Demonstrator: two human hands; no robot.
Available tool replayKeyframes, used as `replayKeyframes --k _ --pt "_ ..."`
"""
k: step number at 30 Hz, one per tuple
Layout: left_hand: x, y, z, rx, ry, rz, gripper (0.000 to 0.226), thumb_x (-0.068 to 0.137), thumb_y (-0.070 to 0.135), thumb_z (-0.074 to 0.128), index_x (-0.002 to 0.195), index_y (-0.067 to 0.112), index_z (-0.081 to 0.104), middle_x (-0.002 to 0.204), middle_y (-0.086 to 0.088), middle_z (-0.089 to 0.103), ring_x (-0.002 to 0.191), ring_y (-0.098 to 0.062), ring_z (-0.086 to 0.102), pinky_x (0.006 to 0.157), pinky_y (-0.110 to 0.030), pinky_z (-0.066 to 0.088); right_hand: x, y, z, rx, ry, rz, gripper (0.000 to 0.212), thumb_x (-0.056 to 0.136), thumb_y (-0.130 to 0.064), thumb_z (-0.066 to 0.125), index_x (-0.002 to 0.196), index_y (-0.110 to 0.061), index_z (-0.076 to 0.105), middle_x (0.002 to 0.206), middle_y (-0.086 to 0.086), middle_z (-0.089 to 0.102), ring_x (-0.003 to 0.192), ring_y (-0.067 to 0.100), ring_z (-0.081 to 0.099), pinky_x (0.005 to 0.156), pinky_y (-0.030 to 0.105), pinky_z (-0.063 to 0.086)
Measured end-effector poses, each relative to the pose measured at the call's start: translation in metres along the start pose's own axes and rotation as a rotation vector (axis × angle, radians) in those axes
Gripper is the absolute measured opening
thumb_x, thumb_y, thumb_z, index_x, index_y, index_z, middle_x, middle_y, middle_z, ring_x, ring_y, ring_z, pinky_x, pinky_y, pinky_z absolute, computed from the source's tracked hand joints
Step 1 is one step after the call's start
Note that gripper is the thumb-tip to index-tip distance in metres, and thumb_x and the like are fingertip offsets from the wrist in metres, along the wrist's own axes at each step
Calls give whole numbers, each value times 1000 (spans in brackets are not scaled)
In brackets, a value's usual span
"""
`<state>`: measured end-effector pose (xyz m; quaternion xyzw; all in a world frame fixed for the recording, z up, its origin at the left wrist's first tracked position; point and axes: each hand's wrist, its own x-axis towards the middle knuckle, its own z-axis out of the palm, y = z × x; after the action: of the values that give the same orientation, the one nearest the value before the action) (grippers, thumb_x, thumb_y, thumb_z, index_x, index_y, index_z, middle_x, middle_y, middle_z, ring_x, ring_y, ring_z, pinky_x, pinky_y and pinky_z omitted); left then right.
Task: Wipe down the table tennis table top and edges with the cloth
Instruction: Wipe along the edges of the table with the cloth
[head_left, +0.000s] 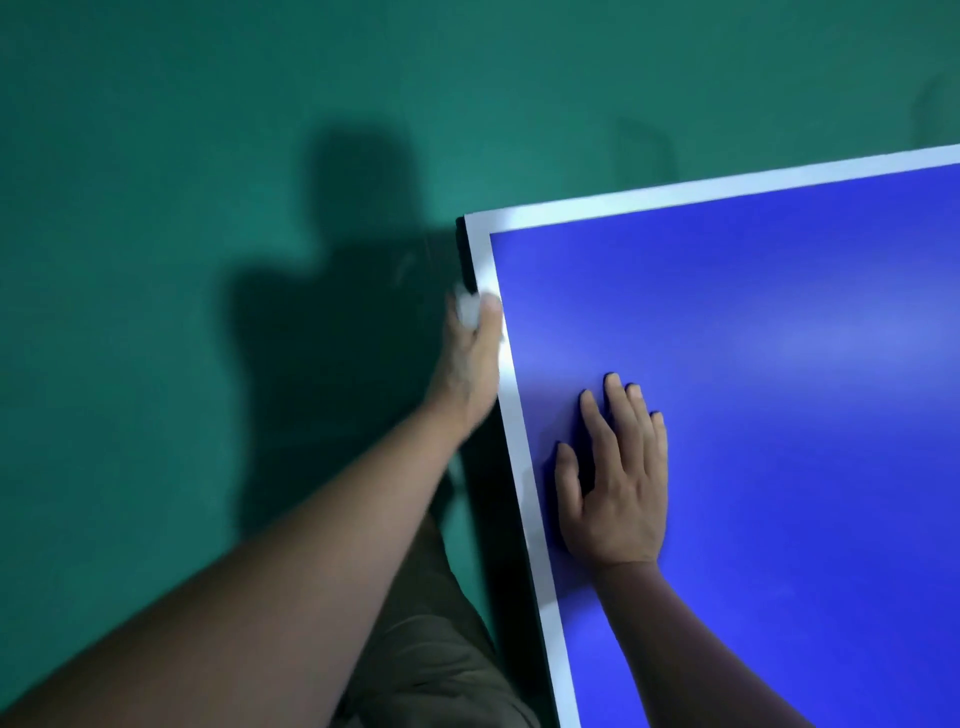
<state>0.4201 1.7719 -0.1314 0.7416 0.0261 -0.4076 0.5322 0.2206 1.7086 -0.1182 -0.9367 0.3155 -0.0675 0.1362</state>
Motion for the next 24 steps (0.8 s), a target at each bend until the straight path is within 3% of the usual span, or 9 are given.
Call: replayKeyframes --k 2,3,5,6,10,14,17,22,24 --pt "-32 -10 -2 54 -89 -104 96 94 82 30 162 15 35 164 -10 43 152 -21 39 130 -37 21 1 -1 0 -3 -2 -3 53 105 -30 53 153 -8 55 171 12 37 160 35 31 129 61 24" --pt "-46 -11 -5 71 -163 -148 89 101 78 29 167 19 26 168 -10 37 158 -25 31 128 -27 8 1 -1 0 -5 -4 -4 53 105 -30 52 153 -8 54 171 12 36 160 36 31 128 61 24" --pt "-62 -11 -7 95 -240 -226 71 111 61 25 170 22 17 170 -7 34 159 -24 28 100 -10 9 2 0 0 -10 -15 -1 53 105 -30 51 154 -8 52 171 13 36 159 37 32 128 63 25" --pt "-59 -11 -7 82 -252 -248 70 111 61 24 168 20 21 169 -6 36 156 -22 32 94 -10 13 2 0 0 -8 -21 4 53 105 -30 51 153 -8 51 171 13 36 159 38 33 127 64 25" --pt "-5 21 -10 -26 -86 -85 77 93 76 27 137 17 51 138 -3 57 123 -6 56 110 -36 39 11 -3 -4 26 -7 48 52 104 -28 53 151 -6 53 168 11 41 153 38 42 120 67 32" --pt "51 59 -15 -38 -15 -50 48 108 59 32 116 14 49 117 -3 52 87 1 52 86 -24 37 64 -13 -6 45 24 146 63 106 -25 54 163 -5 39 174 5 33 162 28 29 129 58 25" --pt "74 75 -25 109 -16 67 34 102 54 27 89 26 40 103 -1 43 89 -15 45 83 -26 39 120 -15 2 31 81 289 67 112 -35 46 168 -6 26 178 5 21 166 25 11 135 50 10" --pt "106 106 -45 495 -353 62 35 113 46 40 93 17 44 87 6 46 78 -15 41 70 -20 34 197 4 14 37 160 555 71 113 -45 33 170 -4 18 180 9 10 167 28 1 135 49 -1" --pt "120 122 -51 674 -528 -11 35 113 50 35 99 21 49 95 10 52 87 -13 46 77 -15 35 216 8 20 46 175 668 74 114 -49 29 170 -4 13 180 9 5 167 26 -1 134 49 -1"
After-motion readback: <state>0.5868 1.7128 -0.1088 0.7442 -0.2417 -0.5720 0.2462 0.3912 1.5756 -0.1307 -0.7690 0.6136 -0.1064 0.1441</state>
